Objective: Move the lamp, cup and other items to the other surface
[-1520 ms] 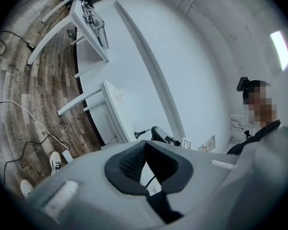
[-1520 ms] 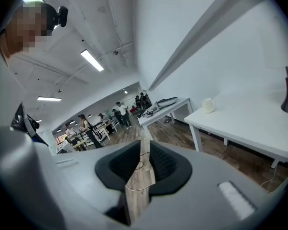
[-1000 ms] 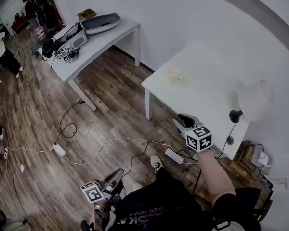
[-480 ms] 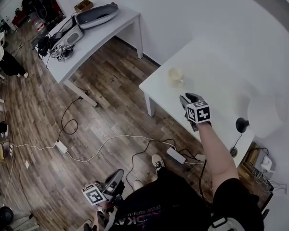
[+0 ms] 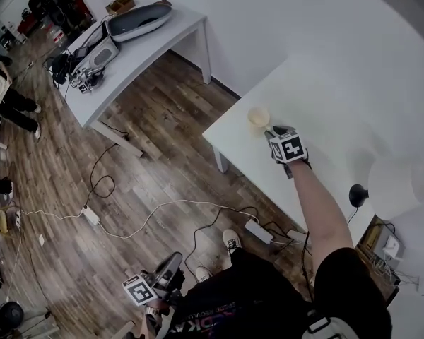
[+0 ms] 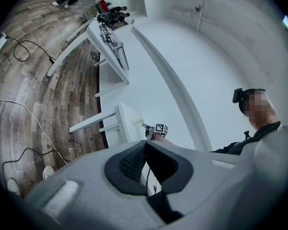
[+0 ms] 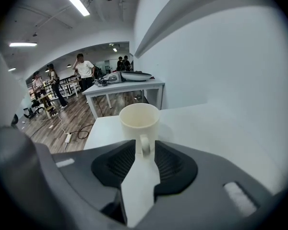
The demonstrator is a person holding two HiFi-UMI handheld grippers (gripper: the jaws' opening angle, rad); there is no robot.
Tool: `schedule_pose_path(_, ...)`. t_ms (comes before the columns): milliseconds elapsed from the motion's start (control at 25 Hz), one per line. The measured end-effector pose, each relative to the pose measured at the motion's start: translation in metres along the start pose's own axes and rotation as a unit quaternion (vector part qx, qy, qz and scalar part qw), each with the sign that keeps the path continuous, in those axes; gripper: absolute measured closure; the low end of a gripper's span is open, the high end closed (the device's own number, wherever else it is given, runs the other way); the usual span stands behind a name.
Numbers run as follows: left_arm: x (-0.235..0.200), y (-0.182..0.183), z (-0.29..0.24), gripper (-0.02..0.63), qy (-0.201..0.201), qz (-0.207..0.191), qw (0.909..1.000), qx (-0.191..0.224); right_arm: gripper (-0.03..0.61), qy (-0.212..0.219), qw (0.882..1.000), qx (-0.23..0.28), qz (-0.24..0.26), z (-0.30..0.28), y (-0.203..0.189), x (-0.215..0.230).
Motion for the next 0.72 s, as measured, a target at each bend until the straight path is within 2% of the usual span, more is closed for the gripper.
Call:
schedule_pose_path(200,-0.002,0.001,0.0,0.62,0.014,0.01,0.9998,0.012,0.454,0.008,1.0,-0.02,0.014,-0.011,0.006,0.005)
schedule_pose_path(360,-0.004,-0.001,-0.004,0.62,0.022,0.007,0.9997,0.013,0.49,0.025,0.999,-0.025,0.009,-0.017,0.002,0.005)
schedule_pose_path(440,-0.003,-0.001,-0.006,0.62,0.023,0.006,0.9997,0.012,0.518,0.027,0.999,-0.023,0.011,-0.017,0.002,0.004)
schedule_pose_path(720,-0.002,-0.001,-0.011,0.62,0.027,0.006,0.9995,0.016,0.524,0.039,0.999,-0.009,0.026,-0.023,0.002,0.001)
Point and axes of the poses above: the fingertips, and each gripper's own axes: z backward along the fingers, x to its right, y out of its top, the point moved 3 cm from there along z, backward along the fingers, and after that the axes turned 3 degrees about x, right-handed, at the moved point
